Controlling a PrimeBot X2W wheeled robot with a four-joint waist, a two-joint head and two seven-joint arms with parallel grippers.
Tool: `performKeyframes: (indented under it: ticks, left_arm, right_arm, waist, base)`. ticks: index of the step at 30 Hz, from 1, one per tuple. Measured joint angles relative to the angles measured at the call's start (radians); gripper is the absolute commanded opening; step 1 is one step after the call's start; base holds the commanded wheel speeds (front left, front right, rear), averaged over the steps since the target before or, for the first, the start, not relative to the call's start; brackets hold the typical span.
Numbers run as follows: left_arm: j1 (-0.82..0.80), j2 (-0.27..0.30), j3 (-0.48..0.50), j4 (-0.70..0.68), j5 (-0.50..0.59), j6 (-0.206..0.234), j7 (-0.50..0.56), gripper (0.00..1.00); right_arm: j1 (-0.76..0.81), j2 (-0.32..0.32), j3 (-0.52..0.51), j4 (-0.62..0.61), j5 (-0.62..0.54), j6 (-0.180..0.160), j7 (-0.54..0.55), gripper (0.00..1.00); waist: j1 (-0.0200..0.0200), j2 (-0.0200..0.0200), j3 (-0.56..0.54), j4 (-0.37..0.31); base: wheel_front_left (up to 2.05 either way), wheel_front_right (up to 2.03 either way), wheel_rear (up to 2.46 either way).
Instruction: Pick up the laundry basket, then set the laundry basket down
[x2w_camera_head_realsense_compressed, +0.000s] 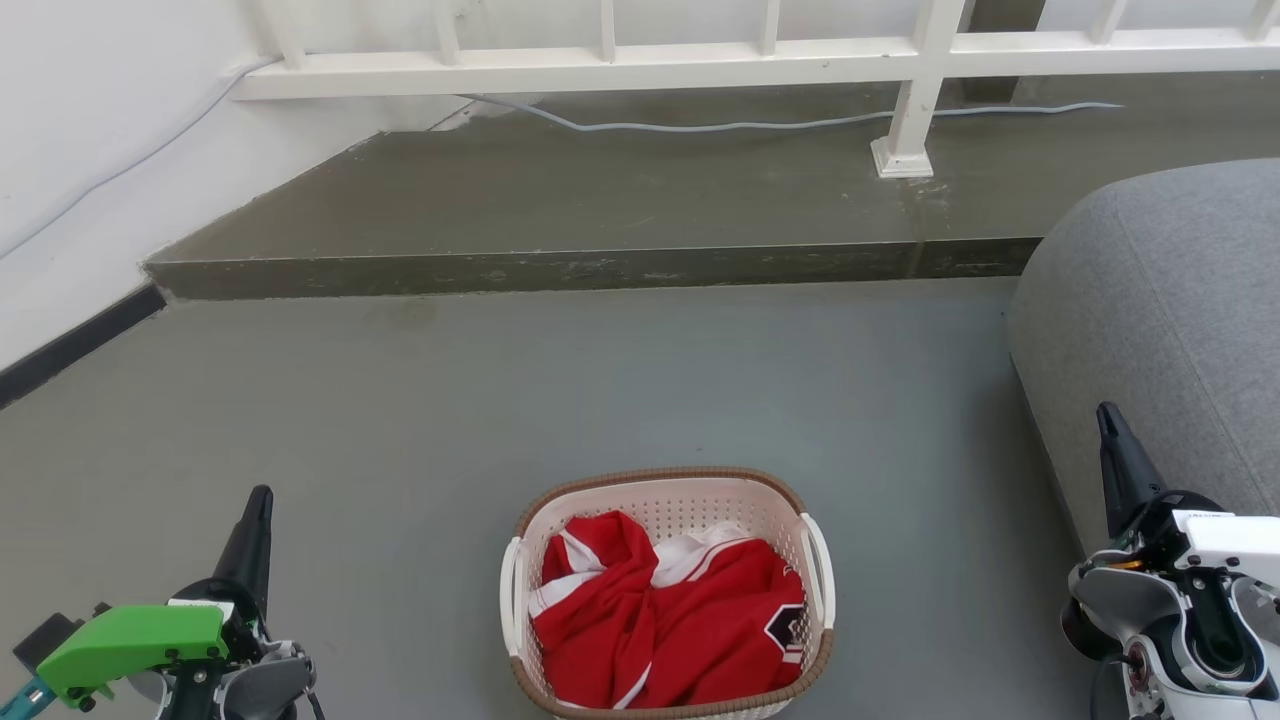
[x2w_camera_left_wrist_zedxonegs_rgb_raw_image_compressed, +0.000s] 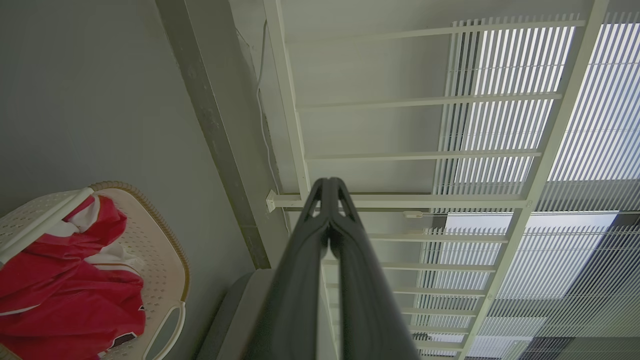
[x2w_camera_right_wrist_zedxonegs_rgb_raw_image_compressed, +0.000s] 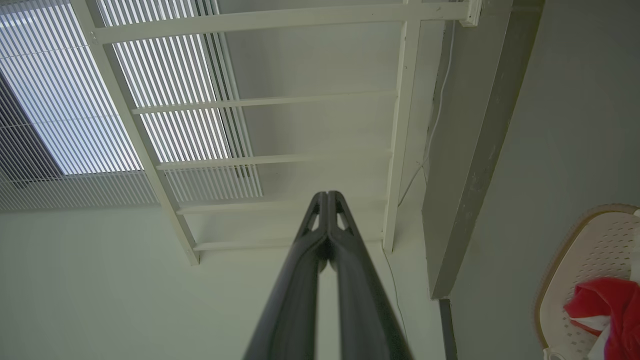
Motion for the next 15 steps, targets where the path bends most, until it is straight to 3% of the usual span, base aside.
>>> performKeyframes:
  ticks: [15]
  left_arm:
    - [0.000, 0.000, 0.002, 0.000, 0.000, 0.000, 0.000, 0.00]
  right_arm:
    - [0.000, 0.000, 0.000, 0.000, 0.000, 0.000, 0.000, 0.00]
  waist:
    - [0.0000, 0.0000, 0.000, 0.000]
  base:
    - [0.00, 0.00, 0.00]
